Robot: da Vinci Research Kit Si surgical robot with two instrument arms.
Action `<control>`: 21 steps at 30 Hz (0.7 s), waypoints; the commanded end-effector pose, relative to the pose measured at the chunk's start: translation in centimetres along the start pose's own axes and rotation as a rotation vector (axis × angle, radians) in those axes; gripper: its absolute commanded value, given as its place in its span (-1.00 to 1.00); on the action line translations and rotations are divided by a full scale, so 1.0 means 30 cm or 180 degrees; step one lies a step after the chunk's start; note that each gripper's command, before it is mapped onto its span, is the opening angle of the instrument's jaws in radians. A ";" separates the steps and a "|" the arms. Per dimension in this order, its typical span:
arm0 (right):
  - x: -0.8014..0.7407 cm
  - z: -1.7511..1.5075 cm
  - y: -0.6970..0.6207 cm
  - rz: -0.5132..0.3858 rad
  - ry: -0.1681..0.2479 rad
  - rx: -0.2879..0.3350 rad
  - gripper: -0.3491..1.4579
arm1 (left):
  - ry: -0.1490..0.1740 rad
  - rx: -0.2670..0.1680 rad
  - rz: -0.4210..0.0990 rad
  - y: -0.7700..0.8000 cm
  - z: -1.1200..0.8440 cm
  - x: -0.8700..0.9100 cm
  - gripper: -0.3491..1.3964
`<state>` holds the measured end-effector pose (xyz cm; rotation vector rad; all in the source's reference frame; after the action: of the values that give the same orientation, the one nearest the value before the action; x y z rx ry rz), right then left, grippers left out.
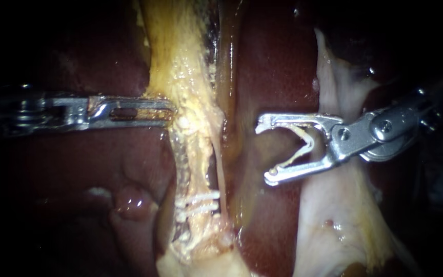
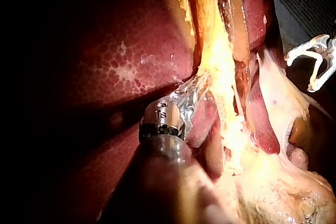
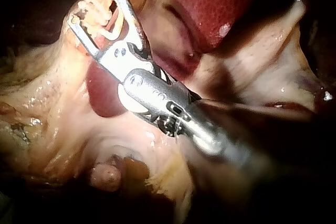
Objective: Clipping third clip left tube
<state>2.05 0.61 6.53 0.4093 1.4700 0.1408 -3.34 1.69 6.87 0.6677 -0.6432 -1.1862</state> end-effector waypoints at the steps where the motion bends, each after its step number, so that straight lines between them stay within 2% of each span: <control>1: 0.0000 0.000 -0.0001 0.0000 0.0001 -0.0001 0.05 | 0.0000 0.0000 0.0000 0.0000 -0.0001 0.0000 -1.00; 6: -0.0028 0.002 -0.0025 -0.0046 -0.0033 0.0005 0.05 | 0.0014 0.0013 0.0003 0.0002 -0.0034 0.0001 -1.00; 9: -0.0053 0.007 -0.0029 -0.0016 -0.0167 0.0055 0.05 | 0.0023 0.0019 0.0002 0.0001 -0.0081 -0.0005 -1.00; 12: -0.0085 0.012 -0.0029 0.0033 -0.0291 0.0075 0.05 | 0.0012 -0.0017 -0.0006 -0.0006 -0.0150 -0.0023 -1.00; 17: -0.0154 0.021 -0.0008 0.0293 -0.0294 0.0125 0.04 | -0.0099 -0.0019 -0.0041 -0.0033 -0.0285 -0.0060 -1.00; 21: -0.0213 0.028 0.0008 0.0533 -0.0333 0.0166 0.04 | -0.0167 0.0004 -0.0094 -0.0072 -0.0367 -0.0079 -1.00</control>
<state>2.88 0.24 7.23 0.5953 1.3274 0.2272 -2.69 2.02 5.91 0.6500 -0.6816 -1.2357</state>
